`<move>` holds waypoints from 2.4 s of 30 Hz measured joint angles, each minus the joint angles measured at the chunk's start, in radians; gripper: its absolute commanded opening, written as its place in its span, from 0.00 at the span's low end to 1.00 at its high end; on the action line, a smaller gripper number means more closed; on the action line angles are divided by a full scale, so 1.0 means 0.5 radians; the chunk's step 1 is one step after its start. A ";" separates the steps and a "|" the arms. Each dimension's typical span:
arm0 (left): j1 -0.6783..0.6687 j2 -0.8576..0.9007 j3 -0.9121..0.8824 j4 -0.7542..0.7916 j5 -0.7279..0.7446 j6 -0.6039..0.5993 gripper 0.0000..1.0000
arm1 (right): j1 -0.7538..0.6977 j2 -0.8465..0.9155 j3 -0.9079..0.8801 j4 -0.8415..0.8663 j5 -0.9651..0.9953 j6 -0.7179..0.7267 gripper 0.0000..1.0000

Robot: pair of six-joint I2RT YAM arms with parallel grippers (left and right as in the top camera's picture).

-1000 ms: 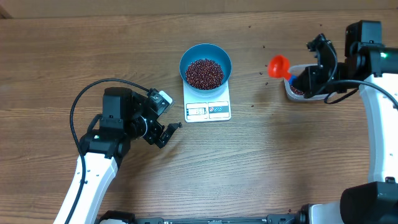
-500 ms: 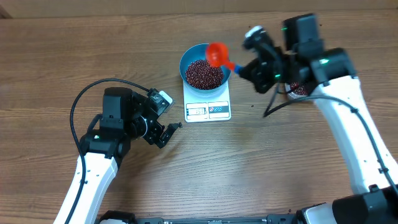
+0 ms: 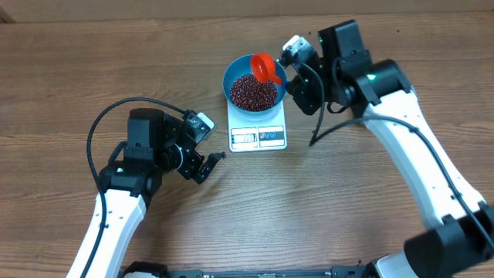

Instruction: Scoop item into bowl and weigh 150g on scale

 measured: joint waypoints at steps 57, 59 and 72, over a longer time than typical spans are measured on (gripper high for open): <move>0.000 0.000 0.000 0.000 0.000 0.000 1.00 | 0.459 0.488 0.037 0.108 0.954 0.268 0.04; 0.000 0.000 0.000 0.000 0.001 0.000 1.00 | 0.452 0.488 0.069 0.091 0.917 0.285 0.04; 0.000 0.000 0.000 0.000 0.001 0.000 1.00 | 0.117 0.391 0.110 -0.025 0.301 0.365 0.04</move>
